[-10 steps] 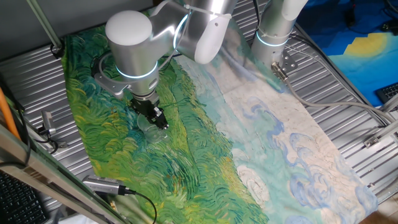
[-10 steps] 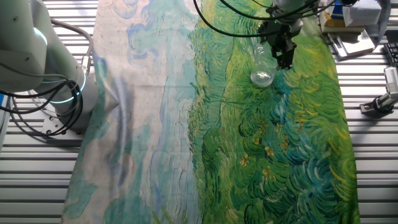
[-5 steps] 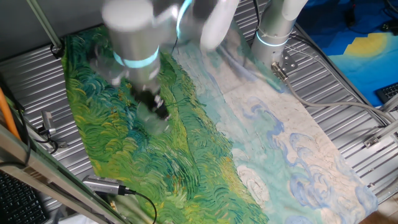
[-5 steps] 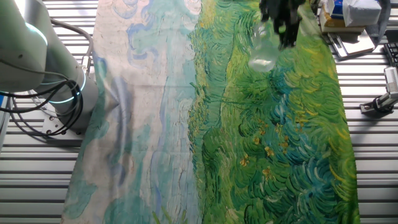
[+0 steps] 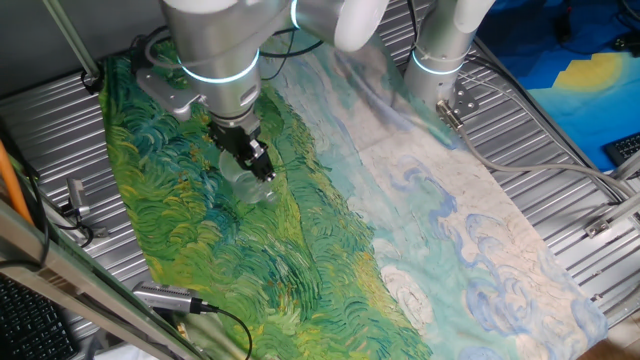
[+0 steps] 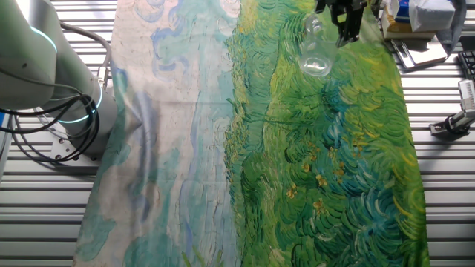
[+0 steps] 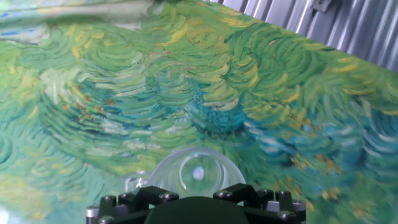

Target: Pick up the cup

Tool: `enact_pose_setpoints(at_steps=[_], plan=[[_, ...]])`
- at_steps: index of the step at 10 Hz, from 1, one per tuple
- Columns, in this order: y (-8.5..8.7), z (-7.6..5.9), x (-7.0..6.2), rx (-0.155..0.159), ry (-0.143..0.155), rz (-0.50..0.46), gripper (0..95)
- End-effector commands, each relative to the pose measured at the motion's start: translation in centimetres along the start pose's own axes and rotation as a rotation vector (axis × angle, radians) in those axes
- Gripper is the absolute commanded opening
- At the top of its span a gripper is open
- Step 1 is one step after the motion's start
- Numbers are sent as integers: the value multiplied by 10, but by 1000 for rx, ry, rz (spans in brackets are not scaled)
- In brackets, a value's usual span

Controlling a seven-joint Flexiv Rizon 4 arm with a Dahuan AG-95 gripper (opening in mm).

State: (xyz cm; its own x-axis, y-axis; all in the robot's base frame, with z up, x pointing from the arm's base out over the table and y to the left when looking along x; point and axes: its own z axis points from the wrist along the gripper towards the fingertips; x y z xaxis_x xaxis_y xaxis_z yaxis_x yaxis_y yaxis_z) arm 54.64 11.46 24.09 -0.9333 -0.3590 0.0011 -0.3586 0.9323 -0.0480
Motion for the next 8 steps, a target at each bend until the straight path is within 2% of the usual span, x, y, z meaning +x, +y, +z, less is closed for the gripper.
enact_pose_setpoints(at_steps=[1, 3, 8], plan=[[0, -1, 1, -3, 1, -1, 0], [0, -1, 1, 8, 9, -4, 0], [2, -3, 3, 8, 5, 14, 0]])
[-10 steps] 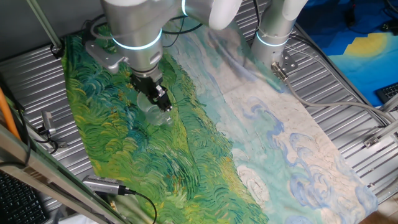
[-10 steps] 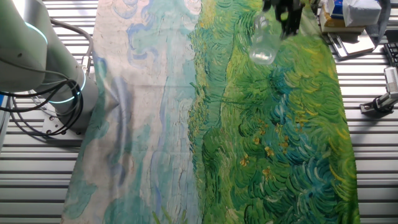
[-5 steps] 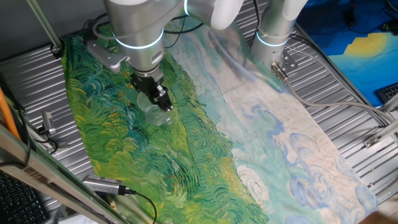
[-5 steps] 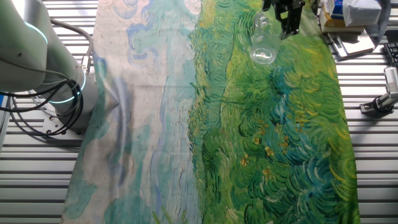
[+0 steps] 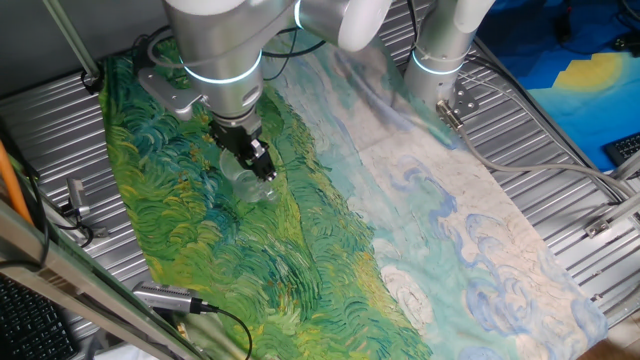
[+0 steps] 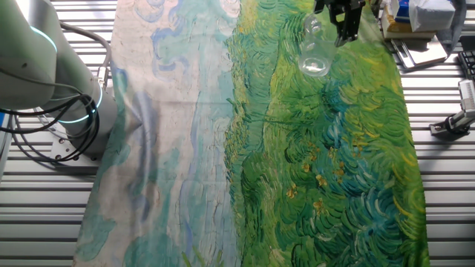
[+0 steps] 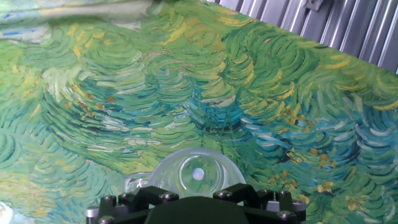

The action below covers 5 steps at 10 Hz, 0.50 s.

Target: Pick up the cup

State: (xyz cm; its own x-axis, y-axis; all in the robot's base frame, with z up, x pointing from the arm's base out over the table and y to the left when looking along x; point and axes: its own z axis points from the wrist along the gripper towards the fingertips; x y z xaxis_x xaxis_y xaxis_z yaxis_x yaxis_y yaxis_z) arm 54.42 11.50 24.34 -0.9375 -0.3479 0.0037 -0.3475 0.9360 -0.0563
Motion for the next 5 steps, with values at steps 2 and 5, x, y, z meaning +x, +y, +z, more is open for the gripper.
enact_pose_setpoints(at_steps=[2, 5], plan=[[1, -2, 2, -1, 2, 6, 0], [3, -4, 4, -1, 1, 10, 0]])
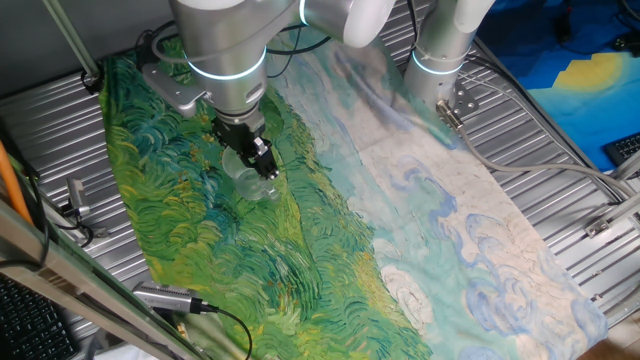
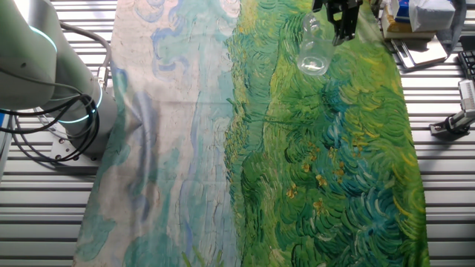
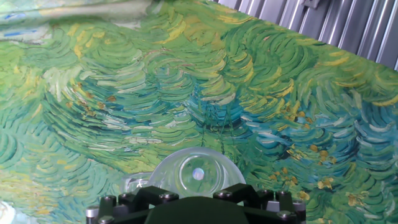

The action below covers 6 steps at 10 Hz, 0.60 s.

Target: Pick up the cup

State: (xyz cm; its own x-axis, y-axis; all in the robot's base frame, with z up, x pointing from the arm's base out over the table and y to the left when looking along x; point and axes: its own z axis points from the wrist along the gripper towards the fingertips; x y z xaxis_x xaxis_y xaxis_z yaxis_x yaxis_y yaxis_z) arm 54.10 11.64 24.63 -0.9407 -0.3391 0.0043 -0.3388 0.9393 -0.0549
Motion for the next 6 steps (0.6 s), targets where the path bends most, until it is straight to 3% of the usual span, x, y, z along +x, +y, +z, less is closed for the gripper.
enact_pose_setpoints(at_steps=[1, 6], plan=[[1, -3, 2, 2, 1, -1, 0], [3, -7, 4, 3, 2, -2, 0]])
